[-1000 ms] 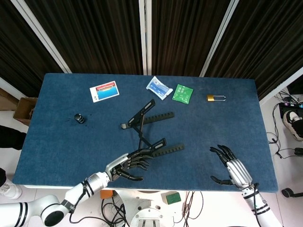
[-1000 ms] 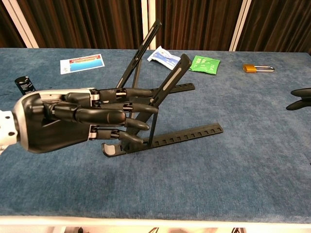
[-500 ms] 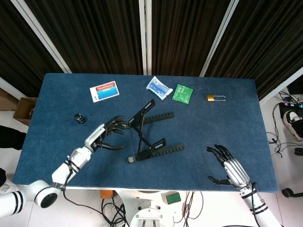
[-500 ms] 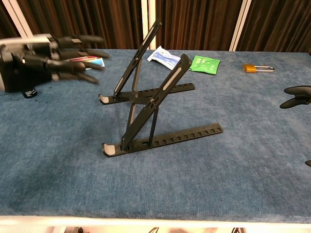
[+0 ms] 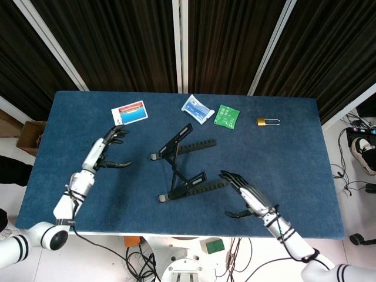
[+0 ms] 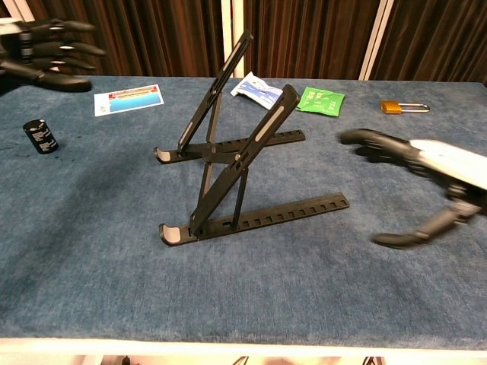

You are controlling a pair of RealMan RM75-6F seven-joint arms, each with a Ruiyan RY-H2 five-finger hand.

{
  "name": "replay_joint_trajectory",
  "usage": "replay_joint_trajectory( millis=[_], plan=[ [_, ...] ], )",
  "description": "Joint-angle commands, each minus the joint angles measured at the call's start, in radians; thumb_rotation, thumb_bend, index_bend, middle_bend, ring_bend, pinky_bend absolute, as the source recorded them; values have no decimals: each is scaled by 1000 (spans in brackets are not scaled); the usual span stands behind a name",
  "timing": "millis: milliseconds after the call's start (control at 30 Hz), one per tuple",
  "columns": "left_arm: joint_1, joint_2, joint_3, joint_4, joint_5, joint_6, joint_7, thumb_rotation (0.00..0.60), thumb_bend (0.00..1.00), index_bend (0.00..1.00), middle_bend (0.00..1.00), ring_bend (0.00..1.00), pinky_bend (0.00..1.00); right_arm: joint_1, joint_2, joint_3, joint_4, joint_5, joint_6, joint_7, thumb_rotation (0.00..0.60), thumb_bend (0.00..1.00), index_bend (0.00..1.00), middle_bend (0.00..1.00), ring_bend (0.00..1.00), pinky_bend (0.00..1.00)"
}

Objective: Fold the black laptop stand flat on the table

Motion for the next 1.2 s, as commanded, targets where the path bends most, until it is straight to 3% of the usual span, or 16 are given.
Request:
replay_joint_trajectory(
  millis=[33,267,600,933,1200],
  plan=[
    [52,38,47,-30,12,48,70,600,4,111,172,164,238,67,-73,47,-6,10,-54,50,600,160,0,0,0,0],
    [119,81,111,-67,24,94,183,600,4,111,161,153,223,172,-131,70,-56,7,-135,124,600,176,0,0,0,0],
    [153,89,138,-81,57,108,176,600,4,110,157,153,223,278,-104,35,-116,-35,-201,186,600,176,0,0,0,0],
    [146,78,127,-63,66,91,160,600,4,110,158,153,223,278,-56,24,-134,8,-170,141,600,176,0,0,0,0],
    [106,59,86,-18,81,45,0,600,4,110,158,153,221,244,-26,8,-141,72,-155,106,600,176,0,0,0,0]
  ],
)
